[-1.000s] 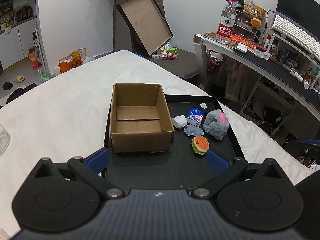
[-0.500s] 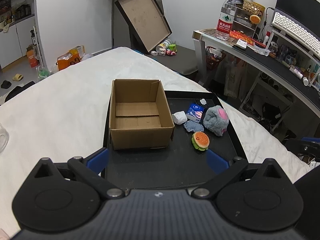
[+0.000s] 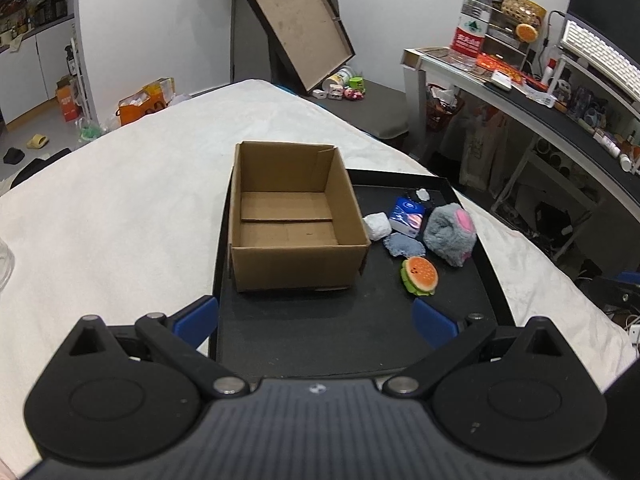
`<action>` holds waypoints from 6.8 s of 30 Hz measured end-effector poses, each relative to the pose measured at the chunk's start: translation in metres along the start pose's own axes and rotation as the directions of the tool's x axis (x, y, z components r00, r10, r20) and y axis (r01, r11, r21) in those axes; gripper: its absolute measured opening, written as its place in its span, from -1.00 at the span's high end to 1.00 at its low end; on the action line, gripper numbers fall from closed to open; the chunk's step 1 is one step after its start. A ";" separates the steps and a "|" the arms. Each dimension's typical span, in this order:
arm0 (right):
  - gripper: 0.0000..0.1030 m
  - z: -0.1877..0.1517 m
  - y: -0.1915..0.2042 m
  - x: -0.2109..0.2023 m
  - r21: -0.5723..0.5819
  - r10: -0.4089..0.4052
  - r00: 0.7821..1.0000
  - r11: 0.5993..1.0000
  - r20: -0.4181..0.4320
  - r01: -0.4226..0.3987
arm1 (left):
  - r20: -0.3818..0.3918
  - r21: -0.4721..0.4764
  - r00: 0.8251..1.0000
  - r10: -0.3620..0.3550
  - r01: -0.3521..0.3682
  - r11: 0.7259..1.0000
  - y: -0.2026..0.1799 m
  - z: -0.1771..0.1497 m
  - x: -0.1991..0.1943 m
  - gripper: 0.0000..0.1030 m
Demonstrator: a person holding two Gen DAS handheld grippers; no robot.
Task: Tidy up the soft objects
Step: 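Move the right tool toward the grey plush on the tray, then grasp the grey plush with pink patch with the right gripper, then lift the grey plush and carry it over the cardboard box, then open the right gripper to drop the grey plush into the box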
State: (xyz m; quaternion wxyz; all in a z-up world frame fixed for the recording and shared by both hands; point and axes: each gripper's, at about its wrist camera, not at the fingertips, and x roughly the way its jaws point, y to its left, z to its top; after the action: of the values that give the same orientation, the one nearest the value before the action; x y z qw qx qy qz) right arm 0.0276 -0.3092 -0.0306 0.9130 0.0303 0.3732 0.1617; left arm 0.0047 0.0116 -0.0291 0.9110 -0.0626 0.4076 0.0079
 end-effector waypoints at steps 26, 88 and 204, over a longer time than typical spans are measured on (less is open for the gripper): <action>-0.91 0.018 -0.012 0.065 -0.029 -0.036 0.999 0.999 -0.034 0.035 | 0.027 -0.147 0.996 0.087 -0.082 0.986 0.053 0.014 0.067 -0.95; 0.03 0.067 -0.018 0.239 -0.159 -0.173 0.966 0.977 -0.192 0.143 | -0.094 -0.064 0.995 0.020 -0.026 0.998 0.098 0.059 0.198 0.71; -0.69 0.084 0.077 0.157 -0.432 0.053 0.997 0.899 -0.062 -0.075 | -0.068 0.026 0.993 0.093 -0.091 0.995 0.062 0.053 0.149 -0.65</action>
State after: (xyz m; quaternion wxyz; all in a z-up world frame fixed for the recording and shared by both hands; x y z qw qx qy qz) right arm 0.1694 -0.1808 -0.0623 0.8818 -0.1651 0.3488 0.2713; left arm 0.1392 0.0742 -0.1117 0.8956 -0.0336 0.4415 0.0431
